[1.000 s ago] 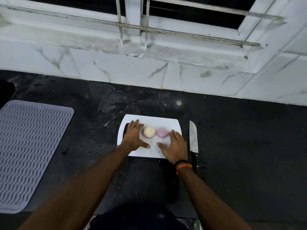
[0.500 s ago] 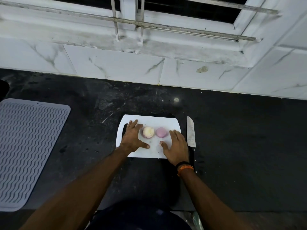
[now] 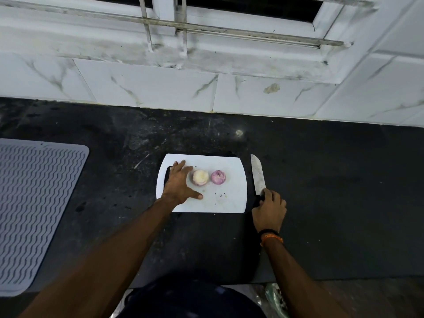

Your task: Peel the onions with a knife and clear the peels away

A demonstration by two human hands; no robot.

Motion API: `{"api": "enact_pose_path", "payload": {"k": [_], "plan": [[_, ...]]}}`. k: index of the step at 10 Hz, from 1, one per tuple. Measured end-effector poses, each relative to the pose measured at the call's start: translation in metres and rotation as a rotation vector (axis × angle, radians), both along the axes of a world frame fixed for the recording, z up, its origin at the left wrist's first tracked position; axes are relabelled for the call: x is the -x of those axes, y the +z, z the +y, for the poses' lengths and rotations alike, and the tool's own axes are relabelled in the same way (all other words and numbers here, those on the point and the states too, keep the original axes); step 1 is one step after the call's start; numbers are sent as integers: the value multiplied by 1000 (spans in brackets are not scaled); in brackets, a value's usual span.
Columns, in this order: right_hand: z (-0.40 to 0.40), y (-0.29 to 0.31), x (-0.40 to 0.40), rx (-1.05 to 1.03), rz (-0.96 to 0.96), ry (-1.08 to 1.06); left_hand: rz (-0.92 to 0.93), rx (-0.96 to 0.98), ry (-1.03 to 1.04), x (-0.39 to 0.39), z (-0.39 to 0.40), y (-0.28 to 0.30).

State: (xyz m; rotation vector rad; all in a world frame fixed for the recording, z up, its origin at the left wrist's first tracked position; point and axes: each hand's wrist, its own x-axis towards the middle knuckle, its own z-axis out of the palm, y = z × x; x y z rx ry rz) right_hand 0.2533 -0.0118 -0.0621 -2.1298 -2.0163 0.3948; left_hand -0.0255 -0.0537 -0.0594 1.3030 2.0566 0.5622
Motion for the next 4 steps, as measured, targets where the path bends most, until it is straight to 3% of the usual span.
{"api": "enact_pose_path", "payload": {"k": [4], "plan": [[3,3,-7,-64,-12,-14,-11,-2,-21,-1,3,-1]]}}
